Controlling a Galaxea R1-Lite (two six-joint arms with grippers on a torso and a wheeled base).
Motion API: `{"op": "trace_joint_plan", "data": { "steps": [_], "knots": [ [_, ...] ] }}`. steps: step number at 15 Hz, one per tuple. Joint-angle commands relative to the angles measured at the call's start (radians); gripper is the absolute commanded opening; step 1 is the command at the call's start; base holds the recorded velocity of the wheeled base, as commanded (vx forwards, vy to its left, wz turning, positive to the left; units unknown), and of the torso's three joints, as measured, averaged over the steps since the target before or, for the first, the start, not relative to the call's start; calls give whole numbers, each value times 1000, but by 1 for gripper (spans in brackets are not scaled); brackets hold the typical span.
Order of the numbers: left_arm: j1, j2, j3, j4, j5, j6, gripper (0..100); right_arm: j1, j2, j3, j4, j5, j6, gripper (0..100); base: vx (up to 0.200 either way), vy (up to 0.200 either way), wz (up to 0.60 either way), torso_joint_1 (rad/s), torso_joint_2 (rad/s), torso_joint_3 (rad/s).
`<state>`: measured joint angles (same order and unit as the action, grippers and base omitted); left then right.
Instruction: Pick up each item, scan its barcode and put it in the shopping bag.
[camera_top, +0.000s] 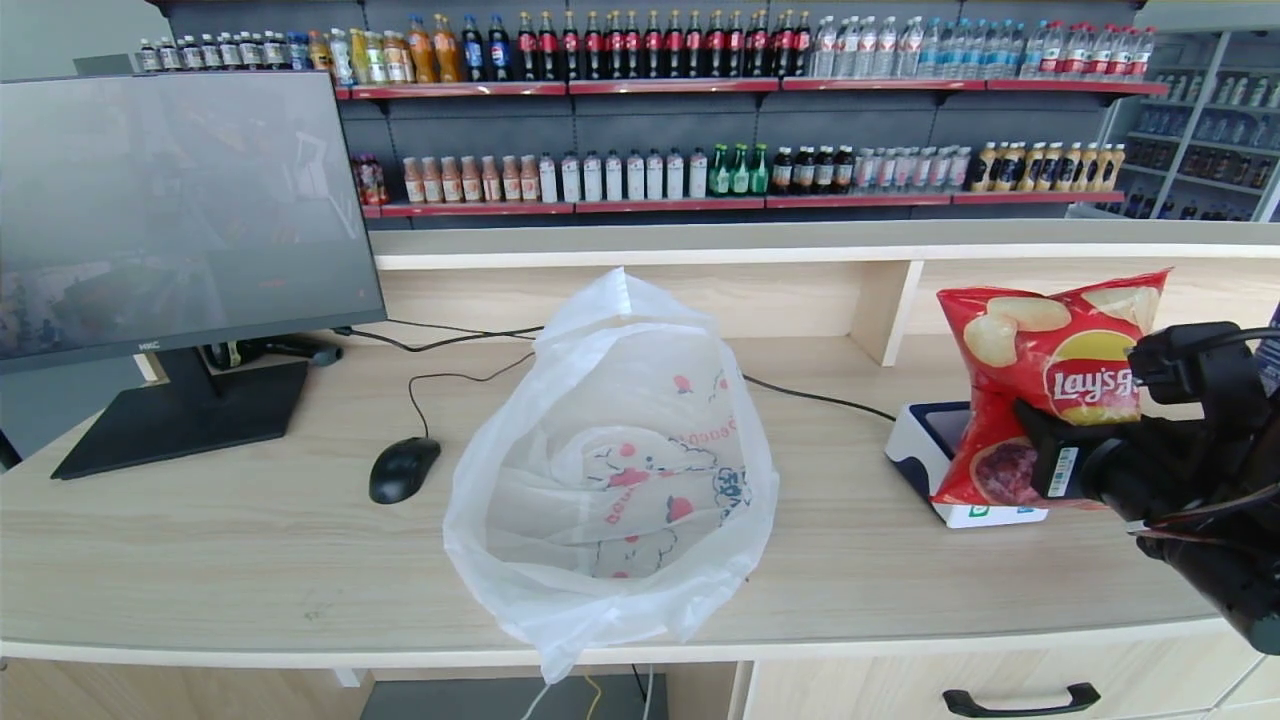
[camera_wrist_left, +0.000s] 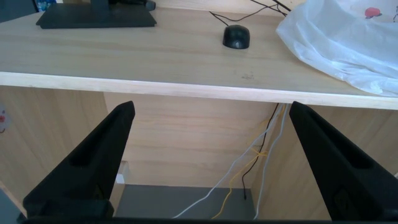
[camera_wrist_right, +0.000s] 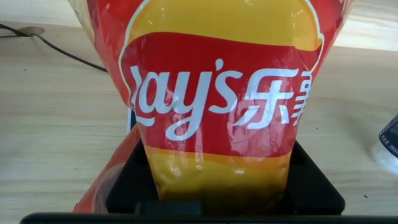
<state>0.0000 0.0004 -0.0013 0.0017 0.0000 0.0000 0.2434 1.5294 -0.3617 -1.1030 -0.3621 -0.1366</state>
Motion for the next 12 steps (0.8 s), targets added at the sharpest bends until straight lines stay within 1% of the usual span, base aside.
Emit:
{"op": "trace_joint_plan", "data": {
  "steps": [1, 7, 10, 12],
  "knots": [
    [0, 0, 0, 0, 0, 0, 100, 0, -5, 0, 0, 0, 2, 0, 0, 0, 0, 0, 0, 0],
    [0, 0, 0, 0, 0, 0, 100, 0, -38, -8, -3, -4, 18, 0, 0, 0, 0, 0, 0, 0],
    [0, 0, 0, 0, 0, 0, 100, 4, -94, -3, -5, 0, 40, 0, 0, 0, 0, 0, 0, 0],
    [0, 0, 0, 0, 0, 0, 100, 37, -103, -14, -12, 2, 61, 0, 0, 0, 0, 0, 0, 0]
  ]
}}
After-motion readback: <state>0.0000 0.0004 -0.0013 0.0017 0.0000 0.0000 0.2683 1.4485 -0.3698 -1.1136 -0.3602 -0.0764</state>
